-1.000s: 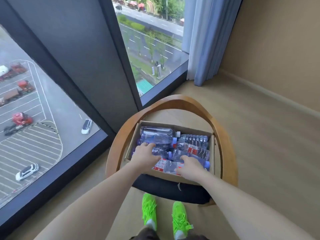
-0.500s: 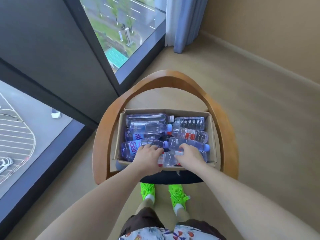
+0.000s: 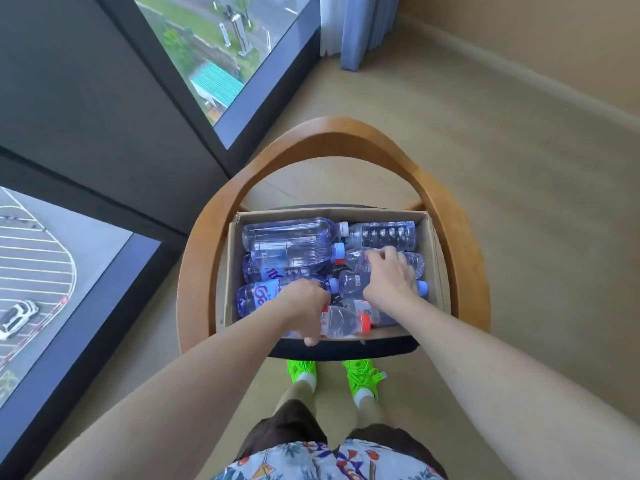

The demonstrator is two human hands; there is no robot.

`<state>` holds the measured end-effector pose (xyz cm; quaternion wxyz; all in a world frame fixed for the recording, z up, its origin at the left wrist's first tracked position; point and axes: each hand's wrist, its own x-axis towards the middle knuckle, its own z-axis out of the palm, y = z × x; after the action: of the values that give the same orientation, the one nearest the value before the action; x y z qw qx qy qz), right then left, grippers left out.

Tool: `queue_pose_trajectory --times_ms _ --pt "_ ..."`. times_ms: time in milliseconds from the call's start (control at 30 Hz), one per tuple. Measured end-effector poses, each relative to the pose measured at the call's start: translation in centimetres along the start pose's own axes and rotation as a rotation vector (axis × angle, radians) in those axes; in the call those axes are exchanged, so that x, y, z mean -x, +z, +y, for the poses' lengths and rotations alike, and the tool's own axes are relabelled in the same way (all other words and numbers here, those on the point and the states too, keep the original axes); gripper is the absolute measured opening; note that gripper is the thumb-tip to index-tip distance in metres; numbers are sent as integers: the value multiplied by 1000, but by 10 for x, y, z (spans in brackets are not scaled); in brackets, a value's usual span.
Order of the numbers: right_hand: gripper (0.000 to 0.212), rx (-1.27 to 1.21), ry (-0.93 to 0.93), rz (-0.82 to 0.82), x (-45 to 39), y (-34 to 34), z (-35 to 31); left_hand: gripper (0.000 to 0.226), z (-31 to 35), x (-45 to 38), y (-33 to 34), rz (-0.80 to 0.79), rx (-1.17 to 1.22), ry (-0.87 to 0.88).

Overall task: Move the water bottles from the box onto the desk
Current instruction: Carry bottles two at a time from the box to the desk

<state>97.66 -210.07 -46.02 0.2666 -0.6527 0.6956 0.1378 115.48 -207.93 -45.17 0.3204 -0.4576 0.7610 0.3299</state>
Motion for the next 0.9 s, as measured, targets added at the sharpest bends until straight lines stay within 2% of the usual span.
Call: queue_pose_trajectory --times_ms 167,333,500,633,767,900 --pt "86 145 -86 -75 -21 3 1 46 -12 -3 2 -117 102 10" --pt "60 193 -67 -163 -45 -6 -6 58 -18 -3 5 -175 235 -25" --pt "45 150 -121 -224 -48 -7 -4 76 -20 -3 1 -201 316 -46" --pt "55 322 -189 -300 -31 15 -7 94 -22 -1 3 -270 337 -36" --pt "38 343 -192 -242 -21 15 -8 102 -26 5 4 -235 391 -50" --pt "36 114 -118 -132 -12 -5 -8 97 -34 14 -2 -205 505 -98"
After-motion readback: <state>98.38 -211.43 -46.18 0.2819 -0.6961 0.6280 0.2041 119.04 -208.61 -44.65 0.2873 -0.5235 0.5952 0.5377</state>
